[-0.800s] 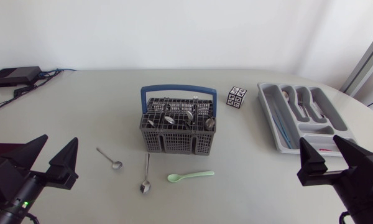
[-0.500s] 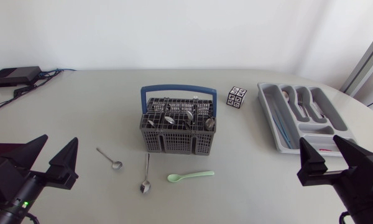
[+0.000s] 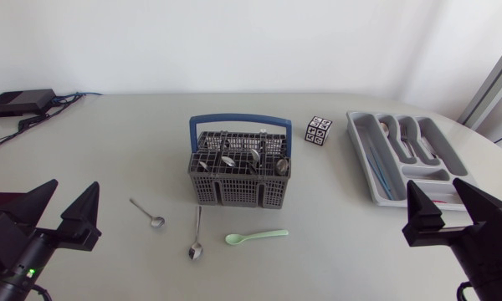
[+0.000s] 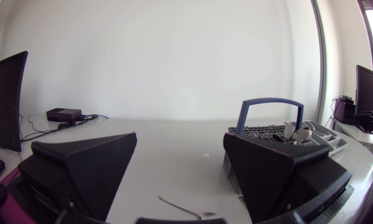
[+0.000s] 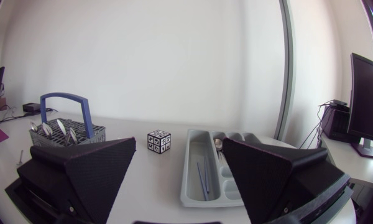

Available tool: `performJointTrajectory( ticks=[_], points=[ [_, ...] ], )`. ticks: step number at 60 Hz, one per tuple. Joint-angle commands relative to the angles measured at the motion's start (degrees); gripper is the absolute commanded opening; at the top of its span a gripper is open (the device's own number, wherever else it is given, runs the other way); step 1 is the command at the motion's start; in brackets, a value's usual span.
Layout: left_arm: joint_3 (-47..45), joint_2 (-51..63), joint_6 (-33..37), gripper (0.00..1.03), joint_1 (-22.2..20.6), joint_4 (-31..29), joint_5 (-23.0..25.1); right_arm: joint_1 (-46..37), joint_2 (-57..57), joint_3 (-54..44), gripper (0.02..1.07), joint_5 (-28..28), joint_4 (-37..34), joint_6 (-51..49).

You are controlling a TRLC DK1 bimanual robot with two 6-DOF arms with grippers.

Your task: Transfer all utensils from the basket to the drawer tray.

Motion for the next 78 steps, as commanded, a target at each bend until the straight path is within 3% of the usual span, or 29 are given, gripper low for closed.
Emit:
performJointTrajectory(
  ticks=[1, 27, 41, 52, 64, 69, 74, 78],
  points=[
    [2.2, 0.5, -0.9, 0.99, 0.4, 0.9, -0.4, 0.8, 0.9, 0.4, 1.03, 0.5, 1.3, 1.9],
    [15.6, 23.6, -5.5, 0.97, 0.3, 2.2, -0.9, 5.7, 25.3, 14.2, 1.03, 0.6, 3.2, 2.4],
    [25.2, 36.4, -4.7, 0.96, 0.0, -6.6, -2.3, 12.7, 38.0, 20.3, 1.03, 2.3, 0.5, 3.6],
    [31.0, 43.1, -4.0, 0.96, 0.2, -14.8, -2.3, 18.4, 48.4, 27.7, 1.02, 2.3, -9.5, 3.5],
    [33.8, 48.0, 11.1, 0.96, -0.3, -19.0, -1.9, 24.6, 60.3, 34.9, 1.02, 1.1, -18.6, 1.1],
    [34.9, 49.4, 11.9, 0.96, -0.2, -20.0, -1.8, 26.1, 64.5, 36.7, 1.02, -3.1, -20.1, -0.9],
    [35.1, 50.8, 13.6, 0.96, -0.2, -20.6, -0.7, 28.3, 69.9, 39.9, 1.02, -5.3, -25.2, -6.5],
    [35.0, 51.6, 16.5, 0.96, -0.4, -21.6, 2.9, 30.8, 75.3, 42.2, 1.02, -5.4, -29.2, -18.3]
  ],
)
